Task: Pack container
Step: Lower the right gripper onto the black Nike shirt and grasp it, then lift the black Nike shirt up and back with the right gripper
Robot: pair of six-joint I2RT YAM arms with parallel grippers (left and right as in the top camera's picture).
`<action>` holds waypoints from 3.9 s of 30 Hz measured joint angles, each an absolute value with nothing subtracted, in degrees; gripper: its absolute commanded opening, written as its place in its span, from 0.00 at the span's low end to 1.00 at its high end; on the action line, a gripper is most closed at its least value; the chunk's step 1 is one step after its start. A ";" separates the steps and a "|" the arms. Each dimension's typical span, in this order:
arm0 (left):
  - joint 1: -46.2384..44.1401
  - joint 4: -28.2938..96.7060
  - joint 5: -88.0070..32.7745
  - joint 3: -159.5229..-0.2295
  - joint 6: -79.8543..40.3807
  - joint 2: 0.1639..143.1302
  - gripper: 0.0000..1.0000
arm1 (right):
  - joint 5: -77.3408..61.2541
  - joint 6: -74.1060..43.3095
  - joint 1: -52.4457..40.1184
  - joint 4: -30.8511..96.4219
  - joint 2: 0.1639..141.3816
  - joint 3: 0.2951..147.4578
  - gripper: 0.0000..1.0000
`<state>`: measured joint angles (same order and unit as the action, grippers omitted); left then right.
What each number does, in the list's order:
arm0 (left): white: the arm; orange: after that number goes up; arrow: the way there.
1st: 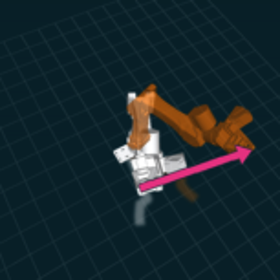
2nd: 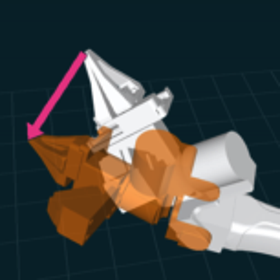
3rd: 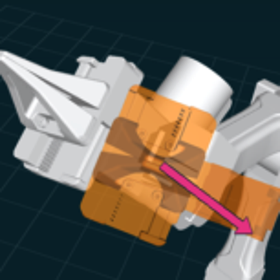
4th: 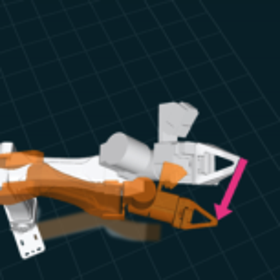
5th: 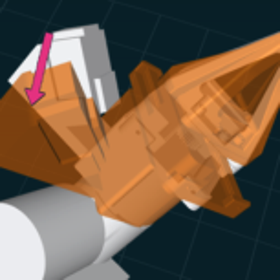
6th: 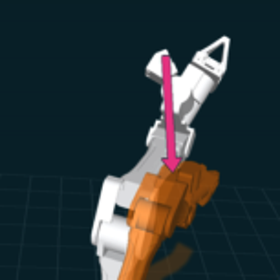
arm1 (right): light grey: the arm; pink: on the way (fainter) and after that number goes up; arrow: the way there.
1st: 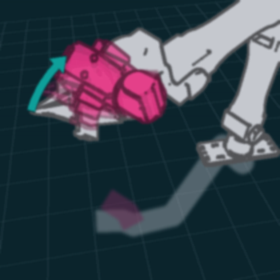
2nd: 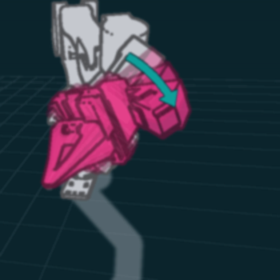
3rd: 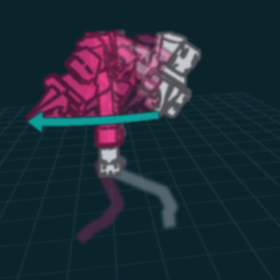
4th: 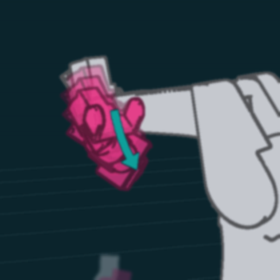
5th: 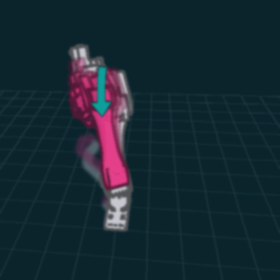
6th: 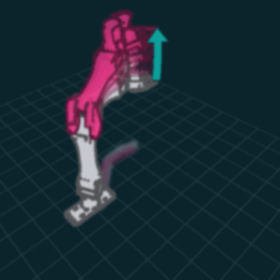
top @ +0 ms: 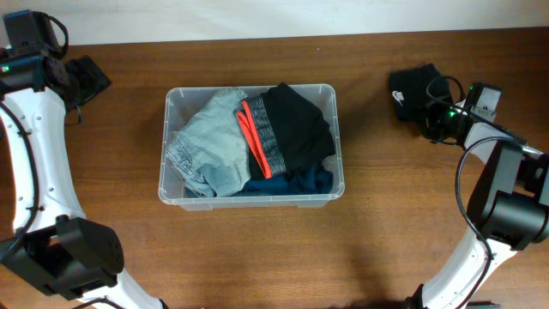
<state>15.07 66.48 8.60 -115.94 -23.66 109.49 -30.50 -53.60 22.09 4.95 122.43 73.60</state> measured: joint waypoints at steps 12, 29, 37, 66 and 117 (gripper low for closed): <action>15.07 66.48 8.60 -115.94 -23.66 109.49 0.99 | -29.85 -53.43 22.22 6.66 123.07 73.73 0.04; 15.07 66.48 8.60 -115.94 -23.66 109.49 0.99 | -38.54 -48.71 24.80 0.97 124.88 72.77 0.04; 15.07 66.46 8.60 -115.94 -23.66 109.49 0.99 | -52.51 -48.21 27.46 -15.90 128.07 71.00 0.04; 15.07 66.48 8.60 -115.94 -23.66 109.49 0.99 | -81.69 -108.29 20.08 -89.27 116.33 70.30 0.04; 15.07 66.48 8.60 -115.94 -23.66 109.49 0.99 | -55.70 -100.27 10.98 -7.01 113.97 122.58 0.04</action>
